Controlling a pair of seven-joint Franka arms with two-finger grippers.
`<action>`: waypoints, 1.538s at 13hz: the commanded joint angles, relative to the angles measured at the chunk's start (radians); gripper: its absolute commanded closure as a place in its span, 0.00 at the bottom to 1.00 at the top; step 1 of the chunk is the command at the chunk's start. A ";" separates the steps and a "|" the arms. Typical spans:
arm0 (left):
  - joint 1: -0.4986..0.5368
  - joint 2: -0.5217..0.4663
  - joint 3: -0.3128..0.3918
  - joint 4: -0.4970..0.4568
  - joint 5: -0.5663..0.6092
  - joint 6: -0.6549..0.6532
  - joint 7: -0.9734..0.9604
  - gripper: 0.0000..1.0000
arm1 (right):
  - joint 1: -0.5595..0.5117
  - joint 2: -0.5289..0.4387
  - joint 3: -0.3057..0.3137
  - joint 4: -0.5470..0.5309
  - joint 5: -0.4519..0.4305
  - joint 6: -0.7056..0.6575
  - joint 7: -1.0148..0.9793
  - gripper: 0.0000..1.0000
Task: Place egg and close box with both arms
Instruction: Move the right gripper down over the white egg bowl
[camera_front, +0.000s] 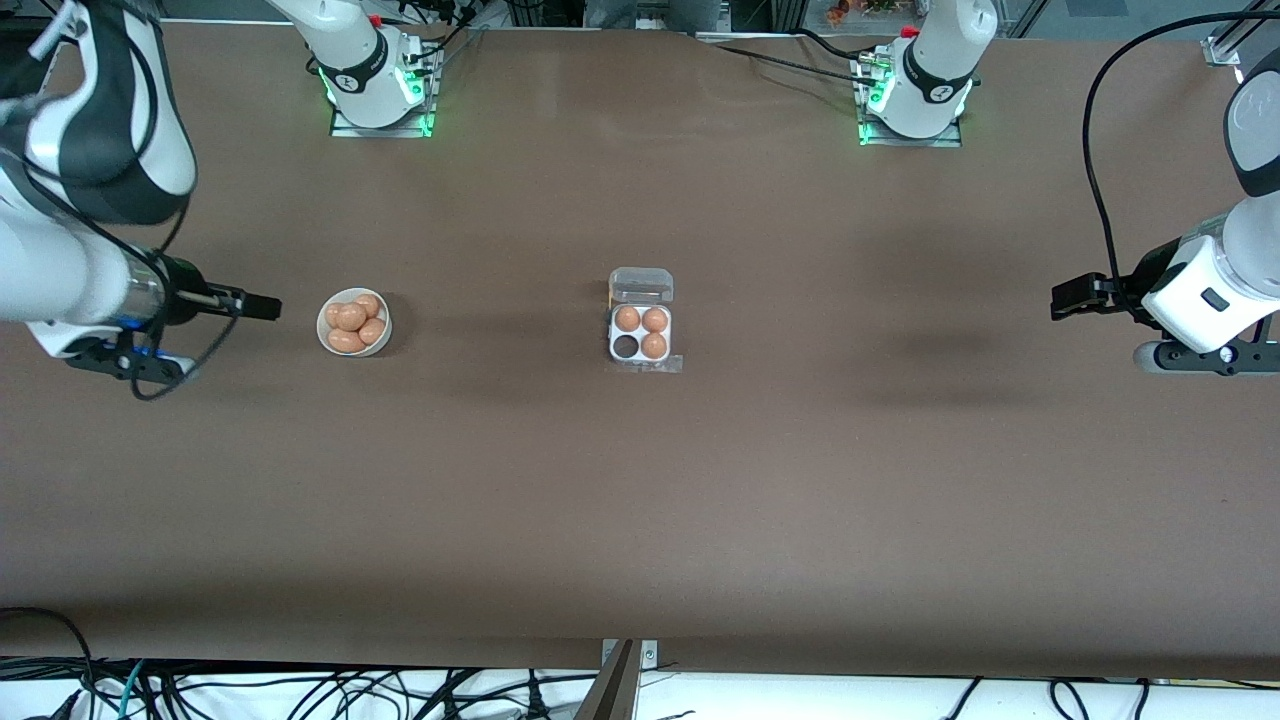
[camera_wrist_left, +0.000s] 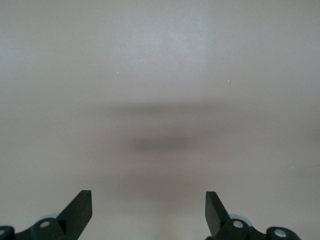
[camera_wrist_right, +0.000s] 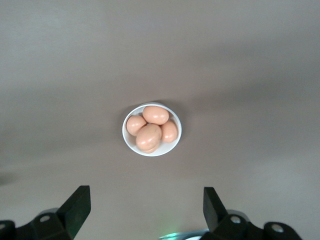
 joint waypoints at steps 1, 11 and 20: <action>-0.001 0.003 0.001 0.015 -0.016 -0.014 0.004 0.00 | -0.001 0.006 0.002 -0.049 0.057 0.026 0.192 0.00; -0.001 0.003 0.001 0.018 -0.016 -0.013 0.004 0.00 | -0.041 0.109 -0.006 -0.238 0.151 0.192 0.412 0.00; -0.001 0.003 0.001 0.018 -0.016 -0.013 0.004 0.00 | -0.105 0.203 -0.006 -0.240 0.275 0.210 0.308 0.00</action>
